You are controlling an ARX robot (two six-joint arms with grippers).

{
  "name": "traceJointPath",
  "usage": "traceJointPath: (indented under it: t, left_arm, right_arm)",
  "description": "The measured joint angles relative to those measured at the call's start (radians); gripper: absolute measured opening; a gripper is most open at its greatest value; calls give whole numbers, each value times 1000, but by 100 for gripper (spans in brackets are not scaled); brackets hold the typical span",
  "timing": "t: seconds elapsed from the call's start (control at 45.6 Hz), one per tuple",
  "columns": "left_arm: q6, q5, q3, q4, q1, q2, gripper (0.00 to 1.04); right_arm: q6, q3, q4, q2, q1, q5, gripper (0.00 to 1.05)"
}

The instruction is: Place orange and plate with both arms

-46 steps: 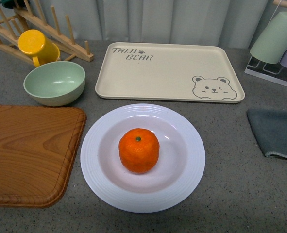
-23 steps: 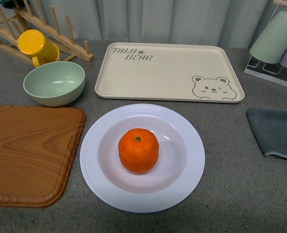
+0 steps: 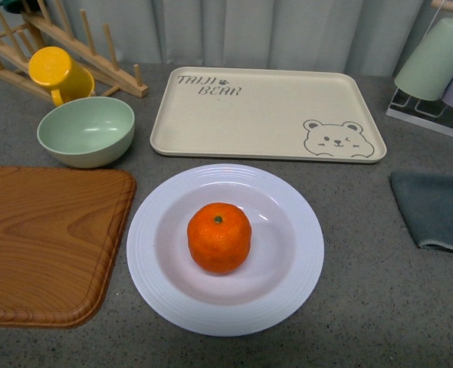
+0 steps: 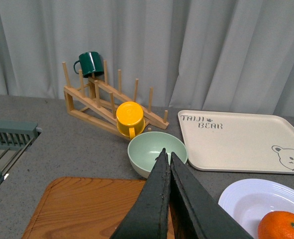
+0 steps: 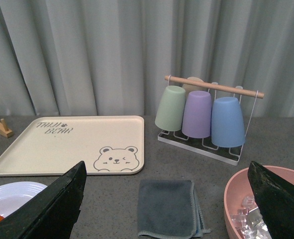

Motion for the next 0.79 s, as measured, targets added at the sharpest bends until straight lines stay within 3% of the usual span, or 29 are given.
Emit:
traceJointPath:
  t: [0.066, 0.263, 0.307, 0.351, 0.461, 0.68, 0.789]
  left_arm:
    - [1, 3, 0, -132, 0, -112, 4]
    - [0, 3, 0, -142, 0, -138, 4]
    - [0, 3, 0, -143, 0, -139, 11]
    - [0, 3, 0, -143, 0, -139, 20]
    - [0, 3, 0, -143, 0, -140, 38]
    - [0, 2, 0, -143, 0, -140, 78]
    - [1, 3, 0, -143, 0, -140, 99]
  right_arm:
    - [0, 0, 0, 0, 0, 0, 95]
    - [0, 0, 0, 0, 0, 0, 95]
    - [-7, 0, -2, 3, 1, 7, 95]
    - [-56, 17, -30, 51, 14, 77, 95]
    - [-93, 34, 94, 291, 37, 105, 95]
    - [-13, 158, 500, 988, 17, -121, 95]
    - [89, 277, 484, 1316, 1, -287, 95]
